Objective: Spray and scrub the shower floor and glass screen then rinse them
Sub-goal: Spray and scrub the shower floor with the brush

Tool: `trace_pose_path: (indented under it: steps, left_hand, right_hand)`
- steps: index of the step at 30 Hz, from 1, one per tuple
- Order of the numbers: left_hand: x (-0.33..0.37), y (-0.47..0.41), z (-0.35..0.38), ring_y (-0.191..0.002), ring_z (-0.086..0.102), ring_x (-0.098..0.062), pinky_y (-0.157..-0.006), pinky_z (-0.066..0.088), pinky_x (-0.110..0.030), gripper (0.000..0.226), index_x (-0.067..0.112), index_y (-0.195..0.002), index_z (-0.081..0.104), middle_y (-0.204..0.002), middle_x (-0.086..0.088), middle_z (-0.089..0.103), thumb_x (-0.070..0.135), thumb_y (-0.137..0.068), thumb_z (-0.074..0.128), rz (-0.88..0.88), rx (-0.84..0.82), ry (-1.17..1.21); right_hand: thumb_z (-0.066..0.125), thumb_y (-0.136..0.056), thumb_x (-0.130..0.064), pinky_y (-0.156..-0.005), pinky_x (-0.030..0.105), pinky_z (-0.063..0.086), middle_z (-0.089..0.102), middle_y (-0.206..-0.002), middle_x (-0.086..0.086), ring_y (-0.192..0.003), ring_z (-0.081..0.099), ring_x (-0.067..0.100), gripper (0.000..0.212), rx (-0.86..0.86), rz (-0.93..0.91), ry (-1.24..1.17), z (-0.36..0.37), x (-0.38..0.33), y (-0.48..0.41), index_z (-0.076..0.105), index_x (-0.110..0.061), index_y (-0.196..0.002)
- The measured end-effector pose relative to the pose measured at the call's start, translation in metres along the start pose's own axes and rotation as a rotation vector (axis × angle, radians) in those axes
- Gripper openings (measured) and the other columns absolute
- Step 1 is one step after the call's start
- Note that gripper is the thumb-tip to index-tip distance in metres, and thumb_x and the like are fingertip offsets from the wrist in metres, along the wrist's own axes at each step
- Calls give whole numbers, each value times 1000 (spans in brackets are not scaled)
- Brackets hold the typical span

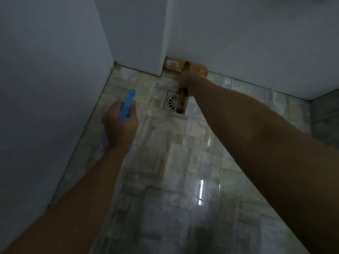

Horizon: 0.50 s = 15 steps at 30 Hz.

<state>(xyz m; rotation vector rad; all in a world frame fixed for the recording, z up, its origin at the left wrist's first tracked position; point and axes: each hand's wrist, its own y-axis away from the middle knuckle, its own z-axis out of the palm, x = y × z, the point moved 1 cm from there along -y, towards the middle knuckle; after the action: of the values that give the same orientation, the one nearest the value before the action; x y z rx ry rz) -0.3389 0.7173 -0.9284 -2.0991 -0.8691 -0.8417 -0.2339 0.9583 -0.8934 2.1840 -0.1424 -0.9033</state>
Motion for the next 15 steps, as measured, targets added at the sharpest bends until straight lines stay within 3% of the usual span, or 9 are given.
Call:
trace_pose_path:
  steps: [2,5,9,12,15]
  left_hand:
    - [0,-1,-1,-51,46,-23,-47,35,-33,38,5,-67,55,-60,-9,49,30,-94,65,-5,11,14]
    - [-1,-3,-1,-51,47,-24,-47,36,-35,39,2,-67,57,-60,-12,51,31,-94,65,-40,25,33]
    - [-4,-7,0,-50,48,-26,-45,39,-39,40,2,-67,58,-60,-13,53,30,-94,66,-54,32,14]
    - [-4,-6,0,-51,50,-25,-46,40,-38,38,2,-69,59,-61,-12,54,28,-94,66,-44,27,20]
    - [-2,-5,2,-52,50,-25,-48,39,-33,37,3,-68,58,-62,-10,54,28,-93,66,-21,28,9]
  right_hand:
    - [38,-105,-12,-91,45,56,65,-84,13,-71,63,24,23,-4,-43,-61,0,-3,0,56,2,-102]
    - [33,-104,-7,-93,47,55,59,-73,13,-75,61,28,26,-1,16,-59,13,11,31,47,-3,-83]
    - [37,-103,-2,-75,37,55,53,-71,11,-64,55,23,32,-97,84,-58,23,22,41,42,-8,-71]
    - [31,-104,0,-83,43,56,55,-75,14,-68,60,26,25,-38,11,-69,15,-9,24,46,-1,-84]
    - [35,-104,-2,-71,35,56,53,-80,11,-61,56,18,10,3,-33,-75,2,-35,18,45,-5,-104]
